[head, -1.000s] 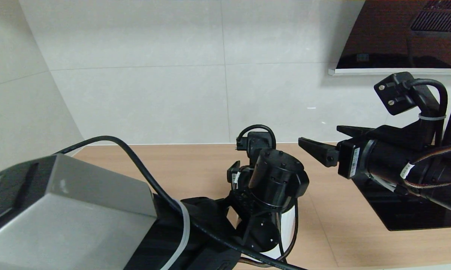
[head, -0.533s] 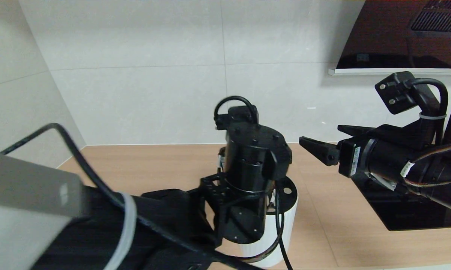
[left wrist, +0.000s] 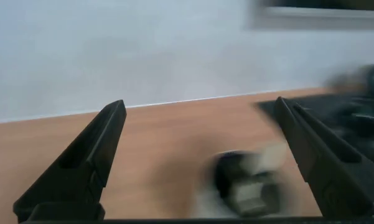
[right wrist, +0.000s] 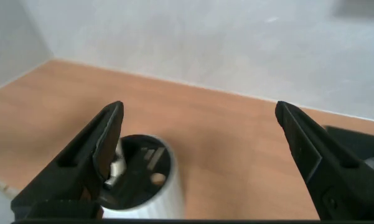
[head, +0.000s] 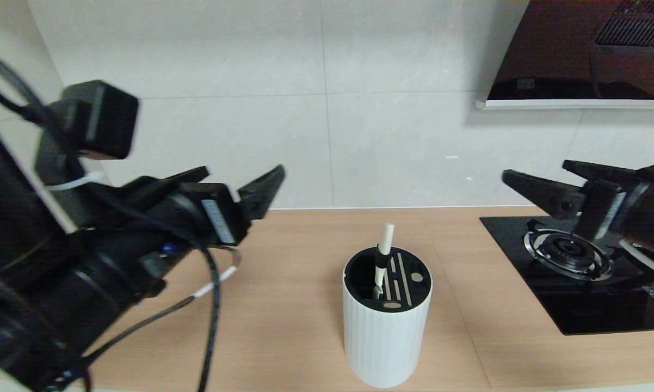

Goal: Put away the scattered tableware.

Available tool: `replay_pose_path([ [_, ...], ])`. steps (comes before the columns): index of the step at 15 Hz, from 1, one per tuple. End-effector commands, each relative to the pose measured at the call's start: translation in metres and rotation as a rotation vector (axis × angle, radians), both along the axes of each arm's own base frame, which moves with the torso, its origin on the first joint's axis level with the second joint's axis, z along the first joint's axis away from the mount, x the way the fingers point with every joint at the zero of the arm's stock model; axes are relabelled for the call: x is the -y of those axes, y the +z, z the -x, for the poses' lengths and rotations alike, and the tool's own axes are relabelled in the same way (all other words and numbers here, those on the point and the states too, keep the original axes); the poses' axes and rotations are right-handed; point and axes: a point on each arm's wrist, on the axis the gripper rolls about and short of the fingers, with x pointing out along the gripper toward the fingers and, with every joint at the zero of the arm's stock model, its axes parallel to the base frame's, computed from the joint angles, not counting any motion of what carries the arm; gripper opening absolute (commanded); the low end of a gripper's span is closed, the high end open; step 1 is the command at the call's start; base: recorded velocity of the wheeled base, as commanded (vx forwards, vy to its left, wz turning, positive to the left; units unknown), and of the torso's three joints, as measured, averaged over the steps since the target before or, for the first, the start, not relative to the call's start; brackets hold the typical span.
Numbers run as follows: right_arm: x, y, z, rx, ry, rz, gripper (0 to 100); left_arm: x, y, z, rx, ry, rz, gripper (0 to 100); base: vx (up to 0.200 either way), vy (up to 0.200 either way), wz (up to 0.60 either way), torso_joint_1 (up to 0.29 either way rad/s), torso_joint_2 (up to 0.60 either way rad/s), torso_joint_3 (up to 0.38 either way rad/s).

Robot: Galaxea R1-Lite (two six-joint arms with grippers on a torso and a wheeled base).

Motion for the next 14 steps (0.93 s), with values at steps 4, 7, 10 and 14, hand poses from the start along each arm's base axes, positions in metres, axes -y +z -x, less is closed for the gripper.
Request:
replay_pose_path([
  [4,0.079,-0.023,0.104,0.187,-0.152,-0.053,100,-0.120,-0.001,0.109,0.144,0.239,0.051,100,0.000,0.000,0.00,0.000,0.00,0.000],
  [7,0.099,-0.044,0.146,0.234,-0.249,-0.050,100,-0.145,-0.024,0.159,0.083,0.298,0.005,100,0.000,0.000,0.00,0.000,0.00,0.000],
  [10,0.110,-0.066,0.185,0.222,-0.268,-0.037,100,-0.155,-0.045,0.194,0.115,0.351,0.010,100,0.000,0.000,0.00,0.000,0.00,0.000],
  [14,0.112,-0.095,0.208,0.172,-0.361,0.007,100,-0.158,-0.069,0.223,0.144,0.459,0.028,100,0.000,0.000,0.00,0.000,0.00,0.000],
])
